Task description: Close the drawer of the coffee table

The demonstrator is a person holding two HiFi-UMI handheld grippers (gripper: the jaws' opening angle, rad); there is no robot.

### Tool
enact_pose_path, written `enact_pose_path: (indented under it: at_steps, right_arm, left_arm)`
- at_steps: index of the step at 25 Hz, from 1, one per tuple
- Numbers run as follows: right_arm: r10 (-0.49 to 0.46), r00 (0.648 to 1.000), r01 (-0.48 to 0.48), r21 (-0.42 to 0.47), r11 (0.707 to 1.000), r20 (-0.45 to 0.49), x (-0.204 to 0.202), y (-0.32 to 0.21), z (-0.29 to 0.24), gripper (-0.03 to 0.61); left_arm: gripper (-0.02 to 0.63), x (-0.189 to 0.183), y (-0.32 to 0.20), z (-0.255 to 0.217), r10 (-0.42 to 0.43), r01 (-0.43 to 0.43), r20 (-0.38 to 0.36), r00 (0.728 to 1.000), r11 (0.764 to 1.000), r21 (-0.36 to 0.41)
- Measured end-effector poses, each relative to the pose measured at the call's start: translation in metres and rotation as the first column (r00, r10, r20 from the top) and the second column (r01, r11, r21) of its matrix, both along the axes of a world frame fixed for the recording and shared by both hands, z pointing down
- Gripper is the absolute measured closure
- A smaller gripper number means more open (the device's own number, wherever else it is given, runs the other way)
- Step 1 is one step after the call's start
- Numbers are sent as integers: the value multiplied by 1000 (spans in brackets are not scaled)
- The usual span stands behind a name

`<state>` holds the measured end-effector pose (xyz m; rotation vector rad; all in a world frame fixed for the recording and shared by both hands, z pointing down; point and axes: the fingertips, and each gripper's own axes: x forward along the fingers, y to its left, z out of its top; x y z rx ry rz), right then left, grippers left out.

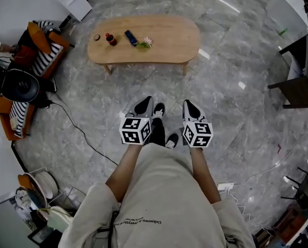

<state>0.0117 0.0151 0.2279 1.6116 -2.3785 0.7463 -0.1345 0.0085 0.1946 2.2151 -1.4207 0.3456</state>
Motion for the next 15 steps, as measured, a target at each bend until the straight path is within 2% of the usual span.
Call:
enact_pose_path:
  at_steps: [5, 10, 15]
  right_arm:
    - [-43, 999, 43, -7, 999, -31, -10, 26, 3, 563]
    - [-64, 998, 65, 22, 998, -15, -11, 35, -6, 563]
    - [-59, 998, 59, 2, 998, -32, -8, 50, 5, 563]
  left_arm:
    - [604, 17, 24, -13, 59, -59, 0, 998, 998, 24]
    - [604, 21, 39, -13, 46, -45, -36, 998, 999, 30]
    - [604, 24, 46, -12, 57, -56, -6, 998, 997, 47]
